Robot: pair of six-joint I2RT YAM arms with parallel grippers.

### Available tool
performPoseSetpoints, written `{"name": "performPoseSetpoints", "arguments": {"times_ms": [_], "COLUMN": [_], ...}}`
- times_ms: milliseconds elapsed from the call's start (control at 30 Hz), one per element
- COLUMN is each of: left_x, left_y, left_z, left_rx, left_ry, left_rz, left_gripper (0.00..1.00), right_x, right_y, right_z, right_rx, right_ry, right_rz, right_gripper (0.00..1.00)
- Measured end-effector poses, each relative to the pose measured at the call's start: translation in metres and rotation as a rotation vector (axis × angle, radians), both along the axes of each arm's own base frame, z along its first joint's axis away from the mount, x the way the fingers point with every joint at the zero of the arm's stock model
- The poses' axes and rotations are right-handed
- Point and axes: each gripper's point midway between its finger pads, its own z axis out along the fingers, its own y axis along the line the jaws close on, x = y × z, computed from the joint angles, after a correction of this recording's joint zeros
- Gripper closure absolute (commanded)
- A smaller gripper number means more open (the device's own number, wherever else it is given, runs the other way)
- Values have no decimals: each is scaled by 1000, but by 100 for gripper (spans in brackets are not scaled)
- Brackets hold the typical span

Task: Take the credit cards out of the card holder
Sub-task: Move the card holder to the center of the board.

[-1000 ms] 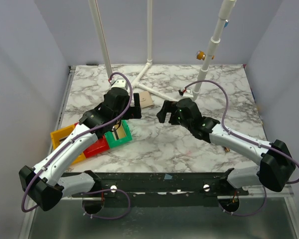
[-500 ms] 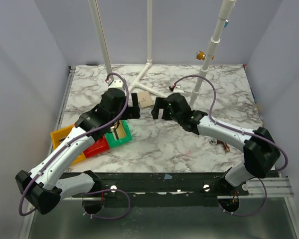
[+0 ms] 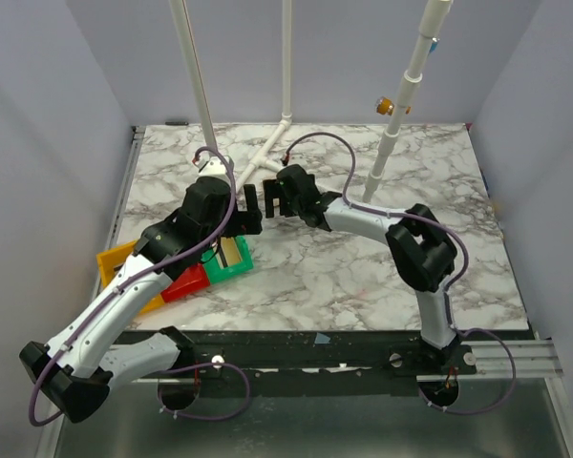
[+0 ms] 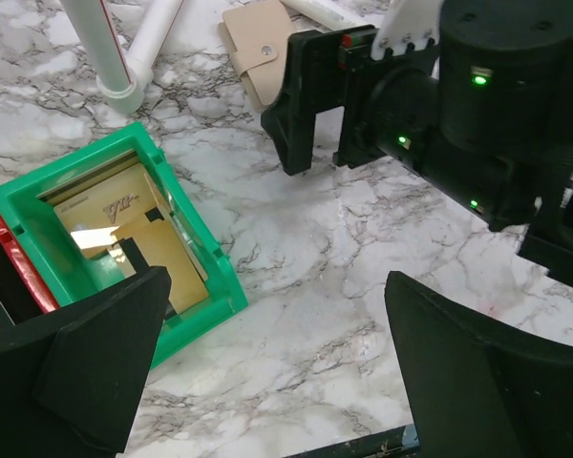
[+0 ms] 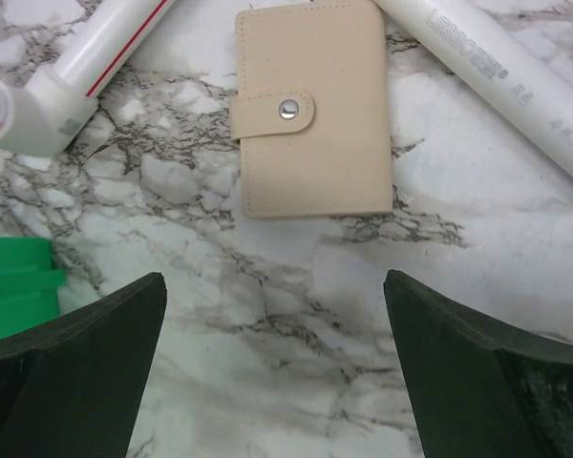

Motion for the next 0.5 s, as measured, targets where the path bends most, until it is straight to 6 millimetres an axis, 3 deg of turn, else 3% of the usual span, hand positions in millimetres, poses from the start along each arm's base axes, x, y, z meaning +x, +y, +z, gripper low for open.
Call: {"name": "performPoseSetpoints", "arguments": {"times_ms": [233, 500], "left_x": [-8, -10], "left_y": [6, 8], "left_z": [4, 5], "left_rx": [-5, 0], "left_ry": [-8, -9], "left_rz": [1, -1], "left_gripper": [1, 2], "right_x": [27, 49], "right_y": [15, 16], "right_z": [-36, -50], "right_rx": [-103, -203], "right_ry": [-21, -76], "right_rz": [33, 41], "right_gripper": [0, 0]}}
